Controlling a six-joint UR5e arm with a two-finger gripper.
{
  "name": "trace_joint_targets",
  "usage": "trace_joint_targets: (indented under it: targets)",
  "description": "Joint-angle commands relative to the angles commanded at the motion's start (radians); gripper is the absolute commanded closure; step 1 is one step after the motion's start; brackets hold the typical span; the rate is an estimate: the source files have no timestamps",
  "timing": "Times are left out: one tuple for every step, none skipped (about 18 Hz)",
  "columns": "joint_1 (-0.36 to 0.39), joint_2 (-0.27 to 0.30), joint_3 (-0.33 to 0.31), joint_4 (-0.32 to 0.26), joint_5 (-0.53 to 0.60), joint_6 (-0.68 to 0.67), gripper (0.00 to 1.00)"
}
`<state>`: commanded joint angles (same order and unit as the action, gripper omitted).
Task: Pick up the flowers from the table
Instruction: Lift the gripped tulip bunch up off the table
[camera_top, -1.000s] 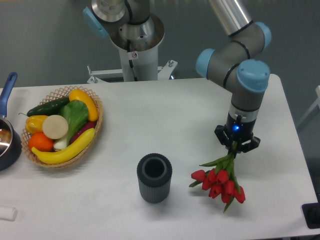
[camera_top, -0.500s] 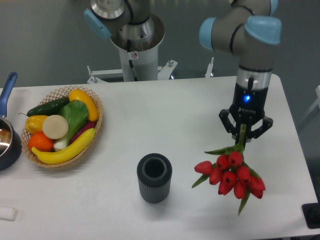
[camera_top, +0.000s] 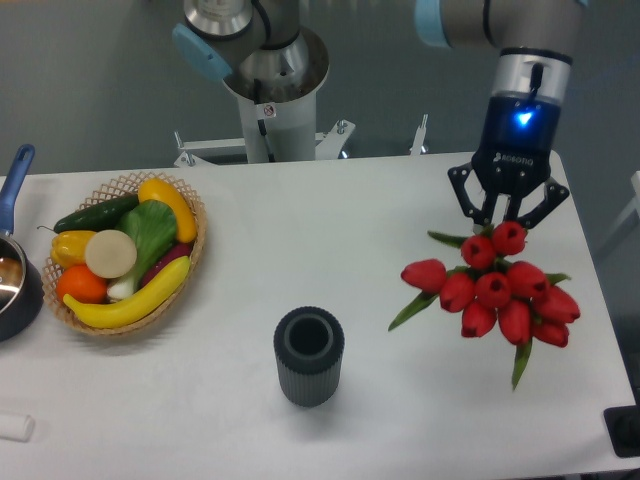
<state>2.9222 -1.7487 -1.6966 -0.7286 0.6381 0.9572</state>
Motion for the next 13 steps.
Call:
trace_joint_targets:
  targets:
    - [-0.002,0.000,0.003,0.000,-0.002,0.000,0.78]
    - [-0.005,0.000,0.003,0.000,-0.002,0.002,0.78]
    - [-0.008,-0.002,0.003,0.000,-0.002,0.002,0.78]
    - [-0.011,-0.008,0.003,0.000,-0.002,0.002,0.78]
    - [-0.014,-0.011,0.003,0.000,-0.002,0.003,0.78]
    - [-0.014,-0.012,0.003,0.000,-0.002,0.003,0.78]
    - [-0.015,-0.012,0.003,0.000,-0.002,0.003,0.78]
    - [-0.015,-0.012,0.003,0.000,-0.002,0.003,0.78]
    - [-0.015,-0.012,0.003,0.000,-0.002,0.002,0.78]
    - [-0.015,-0.012,0.003,0.000,-0.002,0.002,0.78]
    - [-0.015,-0.012,0.005,0.000,-0.002,0.003,0.78]
    - [-0.015,-0.014,0.003,0.000,-0.002,0.003,0.78]
    - [-0.015,-0.015,0.003,0.000,-0.002,0.003,0.78]
